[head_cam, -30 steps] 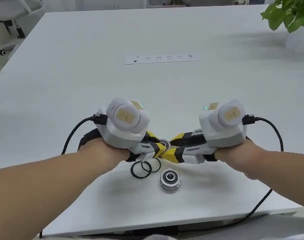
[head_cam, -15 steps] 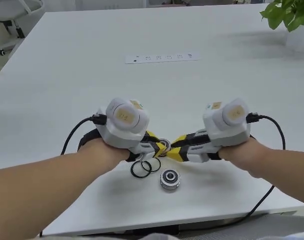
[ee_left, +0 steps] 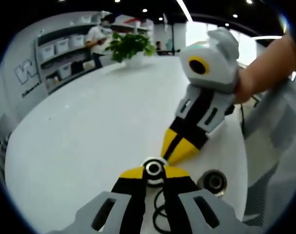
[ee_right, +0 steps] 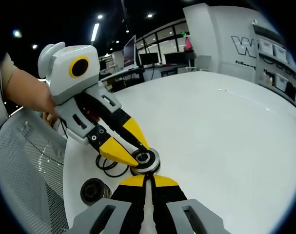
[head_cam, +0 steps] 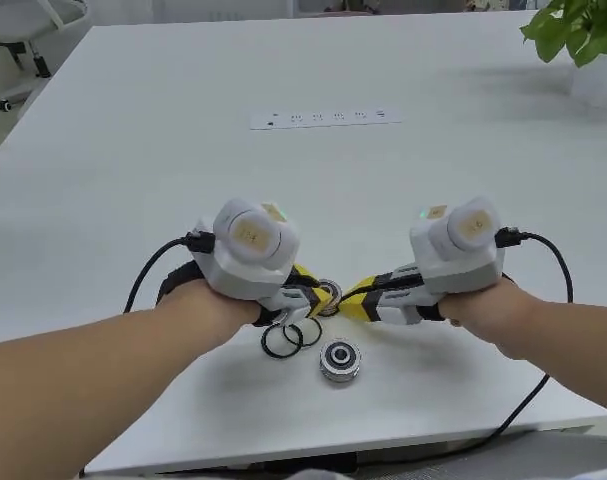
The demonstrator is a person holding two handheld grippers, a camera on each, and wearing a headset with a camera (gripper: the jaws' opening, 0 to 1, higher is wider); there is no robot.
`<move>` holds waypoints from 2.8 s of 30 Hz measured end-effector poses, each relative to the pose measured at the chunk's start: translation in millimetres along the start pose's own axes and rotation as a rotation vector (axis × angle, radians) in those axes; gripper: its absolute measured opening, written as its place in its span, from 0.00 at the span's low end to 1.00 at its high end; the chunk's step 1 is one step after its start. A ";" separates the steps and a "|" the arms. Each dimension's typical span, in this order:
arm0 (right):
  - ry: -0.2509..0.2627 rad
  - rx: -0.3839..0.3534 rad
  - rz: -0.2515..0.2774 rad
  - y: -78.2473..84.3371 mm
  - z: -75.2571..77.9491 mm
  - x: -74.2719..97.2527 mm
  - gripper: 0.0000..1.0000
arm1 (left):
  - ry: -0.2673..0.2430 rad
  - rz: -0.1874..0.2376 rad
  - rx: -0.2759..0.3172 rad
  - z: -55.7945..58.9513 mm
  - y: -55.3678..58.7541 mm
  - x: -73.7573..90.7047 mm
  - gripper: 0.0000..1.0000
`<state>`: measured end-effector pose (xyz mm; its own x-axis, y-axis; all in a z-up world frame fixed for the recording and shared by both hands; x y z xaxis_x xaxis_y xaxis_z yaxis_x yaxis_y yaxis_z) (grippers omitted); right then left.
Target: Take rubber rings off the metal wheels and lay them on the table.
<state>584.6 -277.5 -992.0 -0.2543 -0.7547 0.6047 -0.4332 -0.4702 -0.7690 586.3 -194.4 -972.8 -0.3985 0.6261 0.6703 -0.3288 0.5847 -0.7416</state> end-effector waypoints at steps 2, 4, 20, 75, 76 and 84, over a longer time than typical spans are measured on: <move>-0.002 -0.065 0.009 0.4 0.3 0.4 0.00 | -0.002 0.001 0.001 0.1 0.1 0.2 0.12; -0.014 -0.127 0.018 1.2 0.7 0.7 0.00 | -0.003 0.002 0.001 0.3 0.2 0.2 0.12; -0.071 -0.438 0.089 5.2 -1.6 5.6 0.00 | -0.005 -0.002 -0.002 3.0 0.3 0.7 0.12; -0.228 -0.637 0.227 -12.8 -17.4 10.2 0.00 | -0.011 0.000 -0.009 5.3 0.1 0.8 0.12; -0.231 -0.641 0.231 -13.7 -17.8 10.2 0.00 | -0.011 -0.001 -0.008 5.2 0.2 0.8 0.12; -0.234 -0.645 0.238 -16.1 -19.1 9.9 0.00 | -0.012 -0.001 -0.006 5.2 0.2 0.7 0.13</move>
<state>572.5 -268.7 -969.7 -0.2450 -0.9152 0.3201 -0.8310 0.0282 -0.5555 581.4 -196.5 -972.7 -0.4080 0.6192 0.6709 -0.3243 0.5886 -0.7405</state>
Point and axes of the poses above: the centre of the closed fingertips' face, and the gripper's own axes: x roughly backward along the fingers, z roughly to its right, y roughly out of its underside, the point moved 5 cm from there along x, roughly backward along the fingers, and after that the axes turned 3 degrees about -z, right-handed, at the moved point
